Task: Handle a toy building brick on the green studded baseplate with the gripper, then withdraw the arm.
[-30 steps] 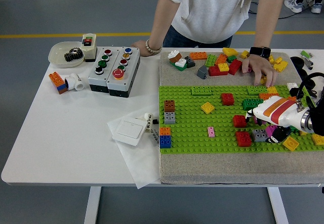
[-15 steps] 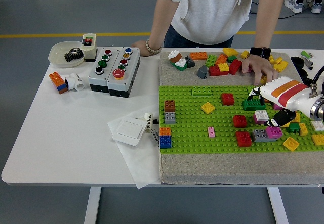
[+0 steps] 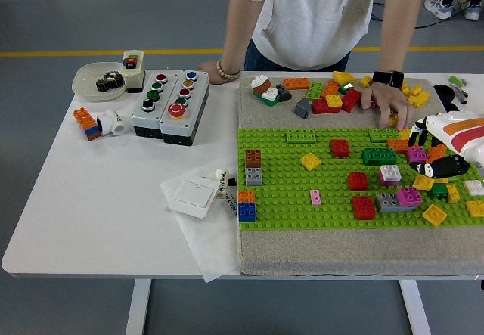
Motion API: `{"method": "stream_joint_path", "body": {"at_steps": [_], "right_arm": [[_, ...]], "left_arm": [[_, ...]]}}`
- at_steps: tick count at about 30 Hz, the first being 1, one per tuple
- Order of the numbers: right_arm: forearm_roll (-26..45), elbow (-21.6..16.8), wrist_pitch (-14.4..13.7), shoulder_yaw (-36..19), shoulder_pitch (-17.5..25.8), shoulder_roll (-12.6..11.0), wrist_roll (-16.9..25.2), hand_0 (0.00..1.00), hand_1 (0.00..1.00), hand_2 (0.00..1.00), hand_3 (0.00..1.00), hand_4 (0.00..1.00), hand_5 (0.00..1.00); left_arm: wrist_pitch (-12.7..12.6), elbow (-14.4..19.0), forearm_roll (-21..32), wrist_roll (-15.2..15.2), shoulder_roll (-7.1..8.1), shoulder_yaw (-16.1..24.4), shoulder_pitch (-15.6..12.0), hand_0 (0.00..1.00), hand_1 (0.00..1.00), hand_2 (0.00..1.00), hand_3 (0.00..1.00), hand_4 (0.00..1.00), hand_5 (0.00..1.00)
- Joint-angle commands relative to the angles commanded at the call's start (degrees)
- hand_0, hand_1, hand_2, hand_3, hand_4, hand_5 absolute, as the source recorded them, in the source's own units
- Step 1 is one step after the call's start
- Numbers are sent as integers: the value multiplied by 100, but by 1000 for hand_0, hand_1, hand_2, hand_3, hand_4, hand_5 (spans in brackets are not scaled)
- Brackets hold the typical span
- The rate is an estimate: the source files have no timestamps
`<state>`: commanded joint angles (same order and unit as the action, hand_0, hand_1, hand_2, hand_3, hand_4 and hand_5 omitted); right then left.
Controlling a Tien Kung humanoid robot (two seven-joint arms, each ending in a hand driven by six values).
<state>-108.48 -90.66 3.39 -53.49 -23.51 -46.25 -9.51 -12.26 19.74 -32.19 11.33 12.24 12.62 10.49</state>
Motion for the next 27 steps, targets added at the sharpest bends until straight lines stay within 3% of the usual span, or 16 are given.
{"method": "stream_joint_path", "body": {"at_steps": [1, 11, 27], "right_arm": [[161, -15, 30, -74, 104, 4, -17, 619, 561, 598, 516, 694, 321], [441, -169, 206, -623, 819, 129, -87, 628, 575, 613, 524, 707, 340], [402, -238, 496, -906, 1287, 219, -10, 633, 582, 615, 532, 657, 338]], "left_arm": [[2, 1, -11, 3, 1, 4, -1, 740, 752, 784, 601, 626, 645], [0, 3, -22, -2, 7, 10, 5, 741, 752, 783, 601, 626, 645], [6, 5, 5, -11, 9, 2, 26, 741, 751, 782, 601, 626, 645]]}}
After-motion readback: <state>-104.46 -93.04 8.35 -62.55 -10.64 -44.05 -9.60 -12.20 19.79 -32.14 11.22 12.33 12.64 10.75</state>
